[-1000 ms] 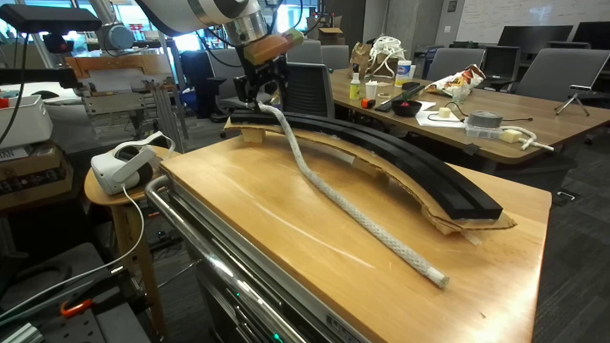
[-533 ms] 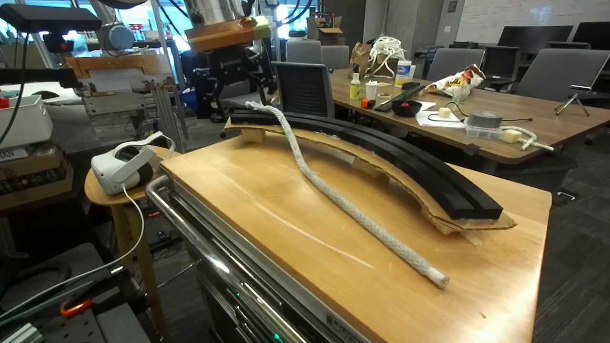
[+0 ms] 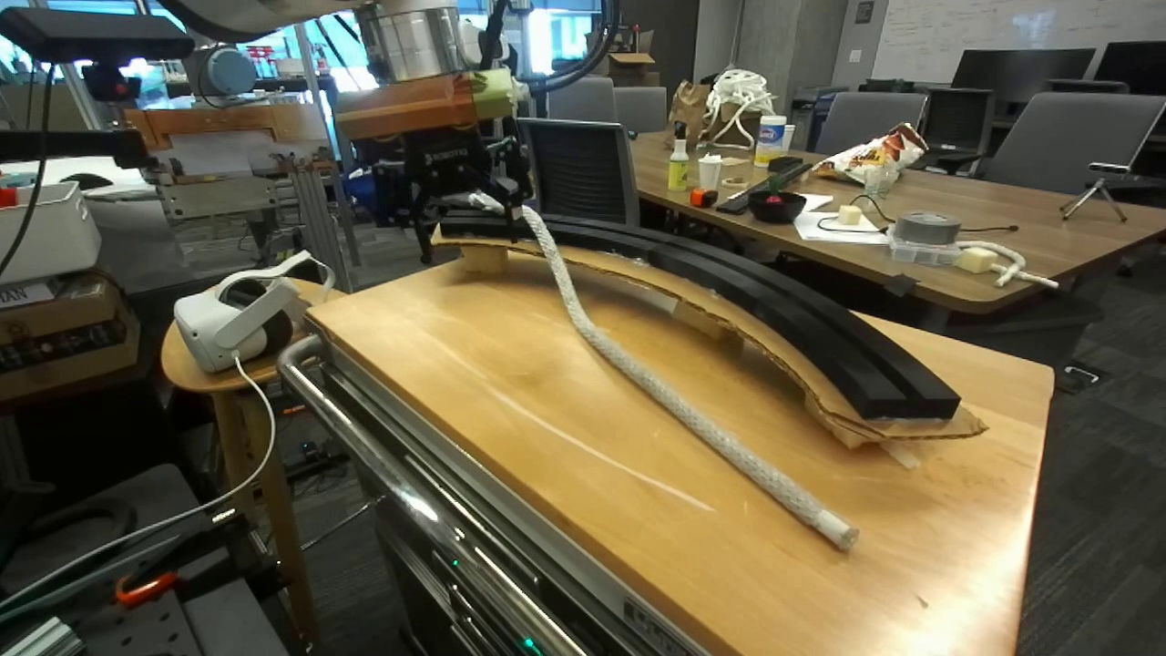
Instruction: Put the rope along the center of the black object
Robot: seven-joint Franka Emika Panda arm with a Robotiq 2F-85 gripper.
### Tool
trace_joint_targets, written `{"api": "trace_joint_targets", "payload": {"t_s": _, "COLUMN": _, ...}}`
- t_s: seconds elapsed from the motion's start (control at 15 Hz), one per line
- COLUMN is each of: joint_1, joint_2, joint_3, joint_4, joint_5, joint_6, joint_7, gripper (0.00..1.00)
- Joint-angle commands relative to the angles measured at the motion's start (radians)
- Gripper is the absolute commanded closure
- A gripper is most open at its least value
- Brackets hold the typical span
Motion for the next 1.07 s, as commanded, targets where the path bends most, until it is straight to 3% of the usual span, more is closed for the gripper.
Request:
{"api": "trace_joint_targets", "payload": {"t_s": 0.0, "joint_1": -0.034, "joint_2": -0.015, "joint_3": -0.011, "joint_4": -0.021, "joint_5": -0.115, "joint_6": 0.02, "joint_7": 0.161, "gripper": 0.0}}
{"api": "trace_joint_targets", "payload": {"t_s": 0.13, "joint_1": -0.049, "joint_2": -0.01, "joint_3": -0.031, "joint_4": -0.028, "joint_5": -0.12, "joint_6": -0.009, "joint_7": 0.168, "gripper": 0.0}}
{"api": "trace_joint_targets", "payload": {"t_s": 0.27, "joint_1": -0.075, "joint_2": 0.01, "joint_3": -0.056, "joint_4": -0.039, "joint_5": -0.16, "joint_6": 0.034, "joint_7": 0.143, "gripper": 0.0}}
{"api": "trace_joint_targets", "payload": {"t_s": 0.6, "joint_1": -0.106, "joint_2": 0.093, "joint_3": -0.117, "joint_4": -0.014, "joint_5": -0.14, "joint_6": 0.141, "joint_7": -0.063, "gripper": 0.0}}
{"api": "trace_joint_targets", "payload": {"t_s": 0.67, "joint_1": -0.103, "joint_2": 0.067, "joint_3": -0.101, "joint_4": -0.031, "joint_5": -0.149, "joint_6": 0.089, "joint_7": 0.011, "gripper": 0.0}}
{"api": "trace_joint_targets", "payload": {"t_s": 0.8, "joint_1": -0.111, "joint_2": 0.09, "joint_3": -0.11, "joint_4": -0.026, "joint_5": -0.149, "joint_6": 0.119, "joint_7": -0.03, "gripper": 0.0}}
{"api": "trace_joint_targets", "payload": {"t_s": 0.87, "joint_1": -0.111, "joint_2": 0.073, "joint_3": -0.11, "joint_4": -0.053, "joint_5": -0.215, "joint_6": 0.132, "joint_7": -0.121, "gripper": 0.0}}
{"api": "trace_joint_targets", "payload": {"t_s": 1.0, "joint_1": -0.114, "joint_2": 0.047, "joint_3": -0.112, "joint_4": -0.092, "joint_5": -0.256, "joint_6": 0.183, "joint_7": -0.176, "gripper": 0.0}}
